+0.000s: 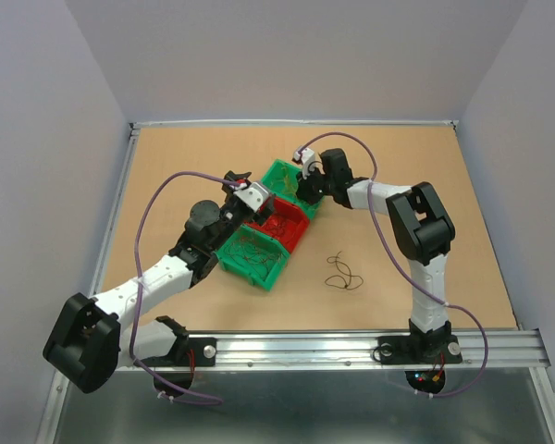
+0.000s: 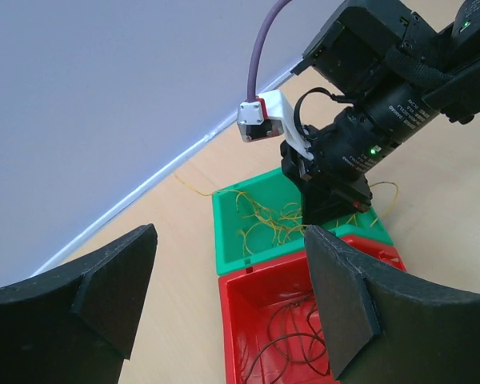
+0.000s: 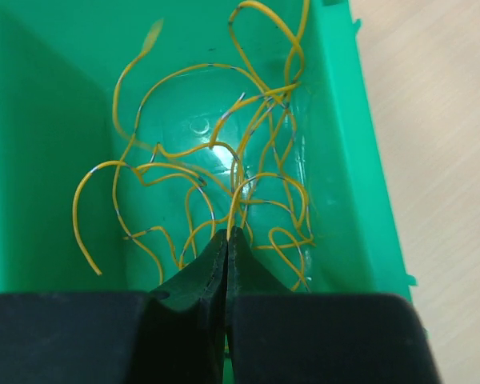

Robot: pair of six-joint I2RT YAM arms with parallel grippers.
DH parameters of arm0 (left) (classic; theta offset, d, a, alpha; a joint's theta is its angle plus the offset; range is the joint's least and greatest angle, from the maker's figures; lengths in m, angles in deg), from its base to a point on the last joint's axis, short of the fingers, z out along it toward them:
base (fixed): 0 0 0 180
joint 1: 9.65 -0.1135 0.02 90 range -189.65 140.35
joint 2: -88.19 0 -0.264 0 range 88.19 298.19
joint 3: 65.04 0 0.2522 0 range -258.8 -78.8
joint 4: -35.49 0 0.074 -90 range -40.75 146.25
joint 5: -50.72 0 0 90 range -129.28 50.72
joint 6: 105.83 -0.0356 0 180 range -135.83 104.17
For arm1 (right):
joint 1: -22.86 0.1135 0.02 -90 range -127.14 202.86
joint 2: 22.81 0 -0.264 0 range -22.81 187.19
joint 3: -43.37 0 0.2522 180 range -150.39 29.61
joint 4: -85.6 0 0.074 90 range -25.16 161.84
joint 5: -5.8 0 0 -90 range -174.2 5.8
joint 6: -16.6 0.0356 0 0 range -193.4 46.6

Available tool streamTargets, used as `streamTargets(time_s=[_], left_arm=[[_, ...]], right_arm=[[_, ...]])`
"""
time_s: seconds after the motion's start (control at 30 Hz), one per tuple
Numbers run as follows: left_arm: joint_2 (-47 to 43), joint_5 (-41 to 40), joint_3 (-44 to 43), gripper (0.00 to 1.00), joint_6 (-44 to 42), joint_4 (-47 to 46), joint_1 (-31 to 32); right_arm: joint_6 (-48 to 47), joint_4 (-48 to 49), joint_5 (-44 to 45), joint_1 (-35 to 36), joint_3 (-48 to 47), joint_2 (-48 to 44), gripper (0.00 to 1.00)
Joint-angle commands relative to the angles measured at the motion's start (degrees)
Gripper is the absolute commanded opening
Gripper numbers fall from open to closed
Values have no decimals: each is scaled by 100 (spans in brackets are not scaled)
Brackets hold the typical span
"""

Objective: Untangle the cables

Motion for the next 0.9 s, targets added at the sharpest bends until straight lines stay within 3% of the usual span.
streamTargets(time_s=[0.0, 0.13, 0.27, 0.3, 0.4, 0.57, 0.7, 0.87], left_arm=[[29, -88, -262, 86, 63, -386, -33], [116, -289, -280, 86, 150, -456, -59], [169, -843, -131, 90, 378, -965, -121], [178, -905, -113, 96, 405, -1027, -138], [213, -836, -104, 99, 415, -1046, -174], [327, -616, -192, 99, 362, -879, -165], [371, -572, -227, 99, 318, -808, -165], [354, -563, -245, 99, 300, -756, -174]], right_arm=[[26, -397, 180, 36, -389, 74, 1], [27, -503, 365, 36, -521, 40, 3], [131, -319, 305, 45, -496, -171, 15], [184, -231, 287, 45, -452, -215, 18], [378, 7, 208, 63, -399, -461, 27], [825, 349, 233, 89, -92, -1050, 50], [1221, 1314, 488, 98, 725, -1700, 73], [1388, 1230, 725, 107, 1104, -2272, 81]])
